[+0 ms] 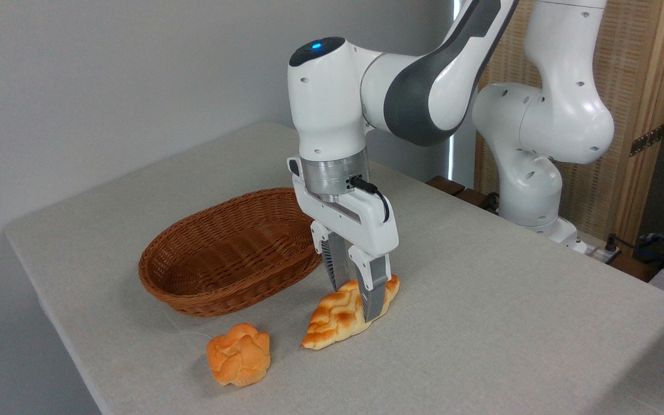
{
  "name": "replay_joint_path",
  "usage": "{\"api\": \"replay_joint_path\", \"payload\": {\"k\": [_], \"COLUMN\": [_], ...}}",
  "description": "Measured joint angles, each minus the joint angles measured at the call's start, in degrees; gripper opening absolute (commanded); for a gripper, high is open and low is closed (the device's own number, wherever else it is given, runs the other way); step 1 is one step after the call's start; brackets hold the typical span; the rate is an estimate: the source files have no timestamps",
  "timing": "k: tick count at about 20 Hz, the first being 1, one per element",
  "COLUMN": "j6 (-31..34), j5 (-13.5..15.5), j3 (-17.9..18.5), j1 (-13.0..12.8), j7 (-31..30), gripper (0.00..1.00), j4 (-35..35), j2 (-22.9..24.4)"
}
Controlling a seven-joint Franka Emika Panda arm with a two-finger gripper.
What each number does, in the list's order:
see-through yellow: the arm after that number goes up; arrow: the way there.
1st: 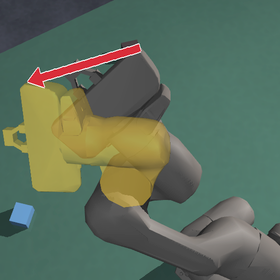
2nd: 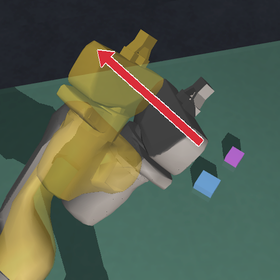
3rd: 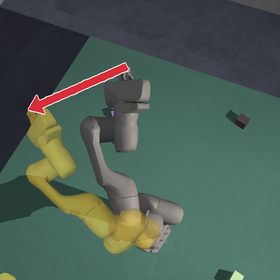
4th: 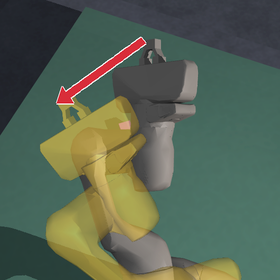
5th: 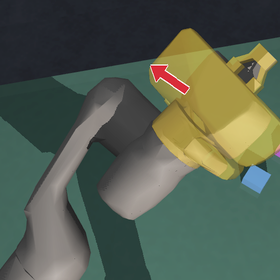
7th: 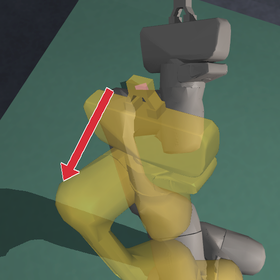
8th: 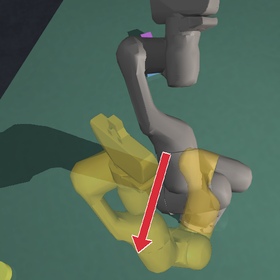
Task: Put bread into the basket
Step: 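Close the gripper around the middle of the braided roll, then lift the held roll and carry it over the wicker basket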
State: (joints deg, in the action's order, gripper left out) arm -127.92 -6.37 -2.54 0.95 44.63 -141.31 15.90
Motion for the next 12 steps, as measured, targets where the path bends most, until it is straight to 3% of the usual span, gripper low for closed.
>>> {"api": "replay_joint_path", "payload": {"k": [12], "j6": [0.0], "j5": [0.0], "j3": [0.9], "j1": [0.1], "j7": [0.0], "gripper": [0.51], "j4": [1.2], "j2": [0.0]}}
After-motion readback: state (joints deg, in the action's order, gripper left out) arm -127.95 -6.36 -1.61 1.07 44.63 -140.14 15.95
